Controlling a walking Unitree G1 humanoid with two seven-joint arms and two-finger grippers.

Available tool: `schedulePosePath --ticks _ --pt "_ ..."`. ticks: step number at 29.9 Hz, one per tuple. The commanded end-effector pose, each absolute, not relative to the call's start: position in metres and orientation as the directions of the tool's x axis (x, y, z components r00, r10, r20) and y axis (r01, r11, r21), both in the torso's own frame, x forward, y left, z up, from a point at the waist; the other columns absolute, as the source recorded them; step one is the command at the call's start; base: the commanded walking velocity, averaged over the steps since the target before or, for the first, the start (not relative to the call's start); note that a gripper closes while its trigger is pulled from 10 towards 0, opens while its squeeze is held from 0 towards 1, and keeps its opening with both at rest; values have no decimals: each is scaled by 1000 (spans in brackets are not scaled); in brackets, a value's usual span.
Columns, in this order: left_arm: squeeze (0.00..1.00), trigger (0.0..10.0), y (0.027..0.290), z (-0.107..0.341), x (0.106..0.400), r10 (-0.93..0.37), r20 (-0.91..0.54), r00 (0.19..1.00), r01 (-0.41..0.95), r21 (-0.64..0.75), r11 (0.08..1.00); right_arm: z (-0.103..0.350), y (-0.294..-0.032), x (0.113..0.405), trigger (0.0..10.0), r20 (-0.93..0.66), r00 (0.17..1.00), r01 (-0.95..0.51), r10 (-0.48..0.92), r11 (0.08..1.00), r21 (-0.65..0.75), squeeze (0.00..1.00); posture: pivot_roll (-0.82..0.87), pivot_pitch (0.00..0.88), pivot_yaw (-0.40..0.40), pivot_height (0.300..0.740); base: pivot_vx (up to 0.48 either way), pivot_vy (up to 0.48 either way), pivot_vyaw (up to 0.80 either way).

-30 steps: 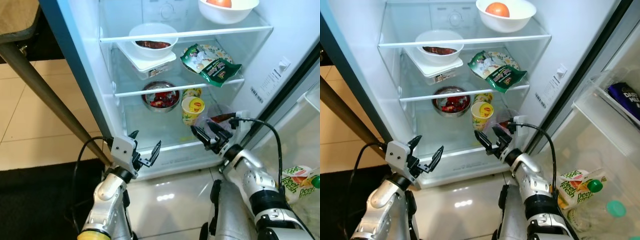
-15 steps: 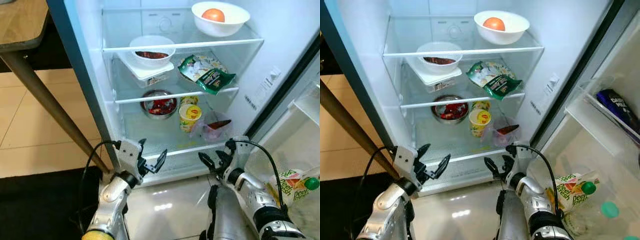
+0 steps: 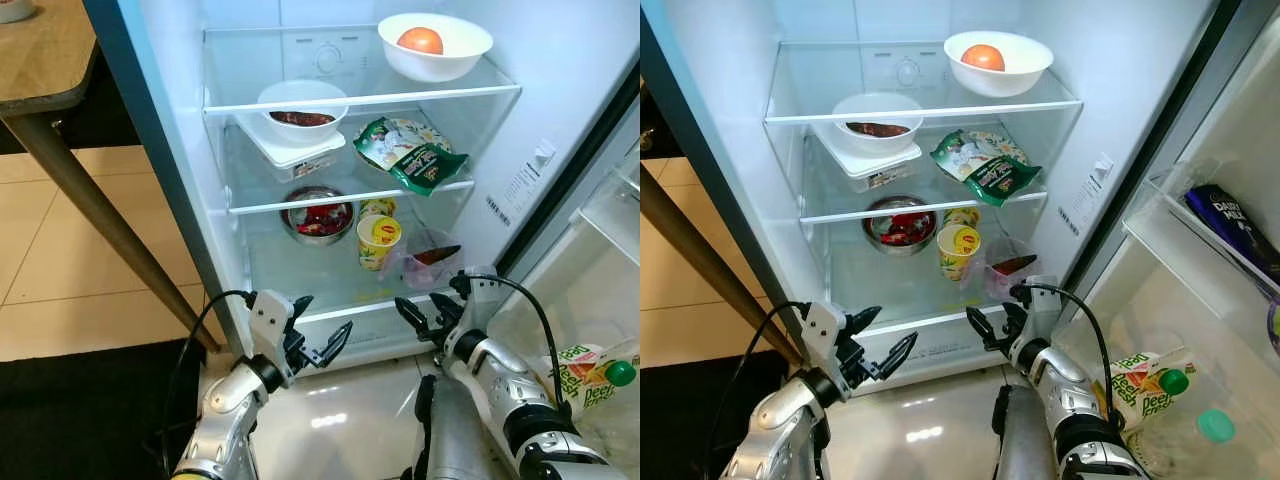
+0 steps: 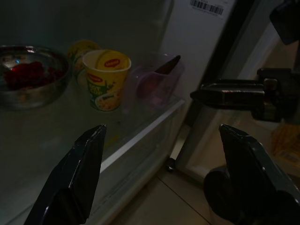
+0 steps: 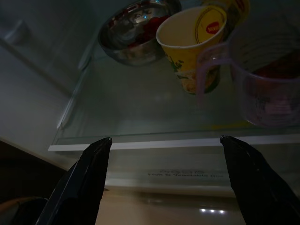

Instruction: Restocking fridge

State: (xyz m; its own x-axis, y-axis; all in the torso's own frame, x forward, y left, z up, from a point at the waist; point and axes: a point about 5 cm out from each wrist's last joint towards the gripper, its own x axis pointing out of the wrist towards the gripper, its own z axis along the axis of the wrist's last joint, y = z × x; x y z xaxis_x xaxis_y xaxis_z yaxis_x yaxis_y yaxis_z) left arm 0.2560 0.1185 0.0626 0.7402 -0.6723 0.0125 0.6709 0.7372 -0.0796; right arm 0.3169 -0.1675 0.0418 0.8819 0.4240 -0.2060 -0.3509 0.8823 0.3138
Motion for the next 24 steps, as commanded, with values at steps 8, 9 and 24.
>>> schedulePosePath --ticks 8,9,24 --pt "0 10000 128 60 242 -732 -36 681 723 -126 679 37 -167 315 10000 -217 874 -355 434 877 325 0 100 52 -65 541 0 0 0" --pt "0 10000 128 60 242 -732 -36 681 723 -126 679 37 -167 315 10000 -217 874 -355 434 877 325 0 100 52 -65 541 0 0 0" --pt "0 10000 134 55 236 -719 -63 693 702 -173 691 26 -167 307 10000 -264 859 -353 440 880 317 0 102 54 -73 595 0 0 0"
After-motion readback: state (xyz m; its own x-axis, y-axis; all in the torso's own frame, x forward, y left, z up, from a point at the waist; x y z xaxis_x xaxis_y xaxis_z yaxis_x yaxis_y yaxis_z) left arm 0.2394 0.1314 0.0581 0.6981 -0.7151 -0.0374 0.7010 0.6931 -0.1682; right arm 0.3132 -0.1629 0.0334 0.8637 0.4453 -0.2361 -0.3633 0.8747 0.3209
